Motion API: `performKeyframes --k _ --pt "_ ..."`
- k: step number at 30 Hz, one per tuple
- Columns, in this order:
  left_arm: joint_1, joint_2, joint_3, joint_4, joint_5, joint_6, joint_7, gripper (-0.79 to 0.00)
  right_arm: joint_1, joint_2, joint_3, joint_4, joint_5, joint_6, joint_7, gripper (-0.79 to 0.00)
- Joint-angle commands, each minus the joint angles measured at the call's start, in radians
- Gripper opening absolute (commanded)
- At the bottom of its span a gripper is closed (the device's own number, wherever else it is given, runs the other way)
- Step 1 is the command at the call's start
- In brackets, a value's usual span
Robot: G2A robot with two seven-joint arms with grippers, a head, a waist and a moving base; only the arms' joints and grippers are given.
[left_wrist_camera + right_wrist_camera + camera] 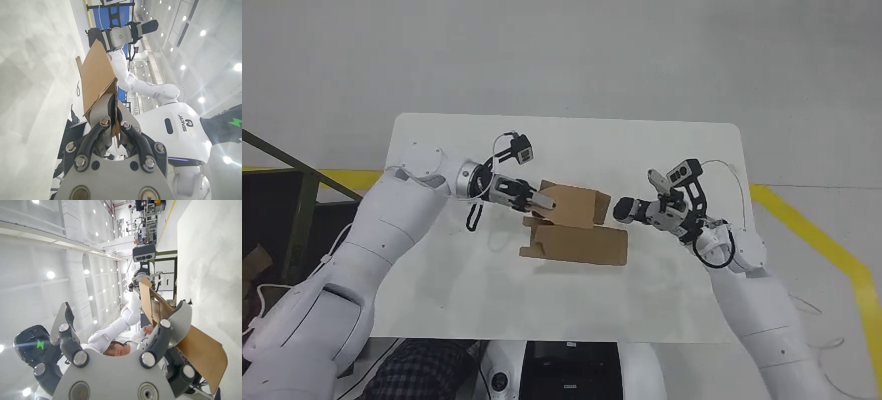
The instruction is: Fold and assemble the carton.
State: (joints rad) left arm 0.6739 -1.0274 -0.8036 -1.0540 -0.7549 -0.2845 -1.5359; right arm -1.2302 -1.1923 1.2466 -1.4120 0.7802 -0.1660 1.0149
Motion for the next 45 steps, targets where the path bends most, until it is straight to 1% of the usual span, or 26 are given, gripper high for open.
performKeyframes --k 1,10,16,28,36,45 --pt "-0.002 0.006 0.013 -0.005 -0.016 0.0 0.0 -0.785 0.003 0.0 -0.006 0.006 0.016 0.017 0.033 0.0" --pt "-0.006 0.017 0.036 -0.019 -0.031 0.0 0.0 -0.785 0.01 0.003 -0.01 0.019 0.028 0.049 0.126 0.0" --pt "0.001 0.019 0.039 -0.028 -0.032 0.0 0.0 -0.785 0.01 0.002 -0.016 0.014 0.049 0.018 0.183 0.0" --pt "0.008 0.011 0.052 -0.028 -0.067 0.0 0.0 -0.785 0.043 -0.017 -0.08 0.051 0.064 -0.06 0.207 0.0" --pt "0.006 0.006 0.053 -0.02 -0.082 0.0 0.0 -0.785 0.067 -0.027 -0.108 0.076 0.083 -0.09 0.232 0.0" --pt "-0.003 -0.003 0.061 -0.009 -0.076 0.0 0.0 -0.785 0.091 -0.041 -0.142 0.104 0.092 -0.11 0.222 0.0"
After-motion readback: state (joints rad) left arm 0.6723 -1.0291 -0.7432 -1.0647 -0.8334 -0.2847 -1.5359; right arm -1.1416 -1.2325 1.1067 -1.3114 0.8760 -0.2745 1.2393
